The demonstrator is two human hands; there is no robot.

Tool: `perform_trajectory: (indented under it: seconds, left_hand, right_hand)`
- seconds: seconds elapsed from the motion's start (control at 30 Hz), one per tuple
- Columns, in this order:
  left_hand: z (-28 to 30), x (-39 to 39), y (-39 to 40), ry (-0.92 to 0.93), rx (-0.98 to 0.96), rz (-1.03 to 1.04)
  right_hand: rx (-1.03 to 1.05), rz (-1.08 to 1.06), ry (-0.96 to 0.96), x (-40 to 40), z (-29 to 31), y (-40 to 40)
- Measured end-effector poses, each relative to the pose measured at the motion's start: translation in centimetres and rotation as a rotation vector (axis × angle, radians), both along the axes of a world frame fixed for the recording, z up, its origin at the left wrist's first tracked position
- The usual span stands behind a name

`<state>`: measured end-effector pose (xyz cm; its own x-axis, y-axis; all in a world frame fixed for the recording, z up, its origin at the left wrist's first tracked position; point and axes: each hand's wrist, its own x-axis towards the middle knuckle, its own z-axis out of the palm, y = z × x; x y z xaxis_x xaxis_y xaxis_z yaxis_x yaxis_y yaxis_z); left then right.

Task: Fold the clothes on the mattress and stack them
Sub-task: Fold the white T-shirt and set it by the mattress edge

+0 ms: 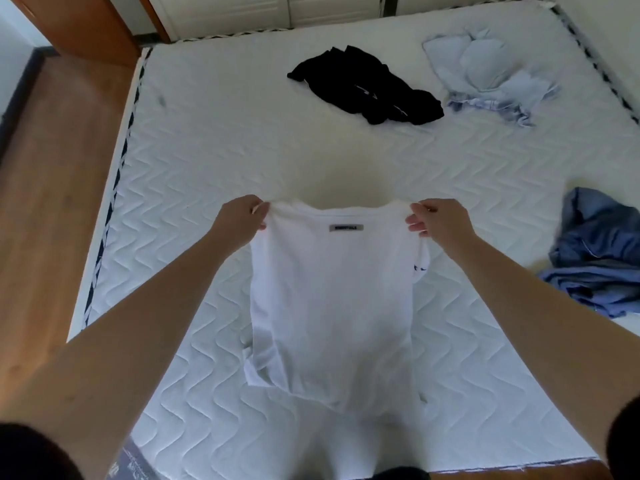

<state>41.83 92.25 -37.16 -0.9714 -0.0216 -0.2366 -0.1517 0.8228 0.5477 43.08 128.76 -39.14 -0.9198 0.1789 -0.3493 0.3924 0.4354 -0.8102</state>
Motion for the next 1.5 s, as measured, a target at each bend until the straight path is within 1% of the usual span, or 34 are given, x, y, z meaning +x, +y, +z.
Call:
perform_trajectory:
  seconds: [0.07, 0.2, 0.3, 0.37, 0.5, 0.6, 0.67, 0.8, 0.87, 0.93, 1.03, 1.17, 1.23, 1.27, 1.37, 1.43, 1.5]
  left_hand:
    - [-0.6, -2.9, 0.6, 0.018, -0.011, 0.031]
    - [-1.4, -8.4, 1.3, 0.088, -0.035, 0.1]
    - [-2.4, -11.4, 1.9, 0.101, 0.104, 0.177]
    - [-4.1, -12.2, 2.2, 0.063, 0.153, 0.166]
    - [-9.2, -11.1, 3.0, -0.025, 0.117, 0.074]
    - [-14.0, -8.5, 3.5, -0.13, 0.08, -0.019]
    - [-17.4, -6.1, 3.6, -0.206, 0.07, -0.062]
    - [-23.7, -0.2, 3.2, -0.374, -0.024, -0.224]
    - [-26.3, 3.2, 2.3, -0.461, -0.066, -0.248]
    - [-27.9, 6.7, 1.2, -0.513, -0.077, -0.137]
    - [-29.3, 11.4, -0.3, -0.618, -0.117, 0.083]
    - [-30.4, 15.8, -1.6, -0.688, -0.209, 0.267]
    - [-30.8, 17.0, -2.1, -0.729, -0.186, 0.355]
    - [-31.0, 17.4, -2.4, -0.743, -0.192, 0.363]
    - [-31.0, 18.6, -3.4, -0.832, -0.264, 0.25]
    - [-31.0, 19.7, -3.9, -0.863, -0.2, 0.236]
    - [-30.9, 20.7, -3.9, -0.845, -0.153, 0.224]
  right_hand:
    - [-0.09, -0.061, 0.019, -3.2, -0.9, -0.1]
    - [-0.13, -0.067, 0.088, -9.4, -2.2, -0.1]
    - [-0.171, 0.052, 0.086, -12.7, -3.5, 0.1]
    - [-0.189, 0.096, 0.044, -13.7, -4.9, 0.0]
    - [-0.24, 0.121, -0.04, -13.3, -9.5, -0.5]
    - [-0.281, 0.094, -0.132, -11.5, -13.9, -1.2]
    - [-0.268, 0.105, -0.215, -9.5, -17.1, -1.5]
    - [-0.12, 0.141, -0.436, -3.2, -23.3, -1.1]
    - [0.001, 0.133, -0.557, 0.8, -25.7, -0.4]
    - [0.129, 0.088, -0.638, 5.1, -27.3, 0.4]
    - [0.201, 0.005, -0.782, 10.8, -28.5, 1.3]
    - [0.379, 0.063, -0.853, 15.9, -29.0, 1.5]
    - [0.362, -0.006, -0.883, 17.1, -28.9, 1.4]
    - [0.325, -0.032, -0.903, 17.5, -28.9, 1.3]
    - [0.268, -0.029, -0.98, 18.7, -28.8, 1.6]
    - [0.207, -0.015, -1.023, 19.5, -28.7, 2.2]
    - [0.114, -0.025, -1.029, 20.2, -28.5, 2.3]
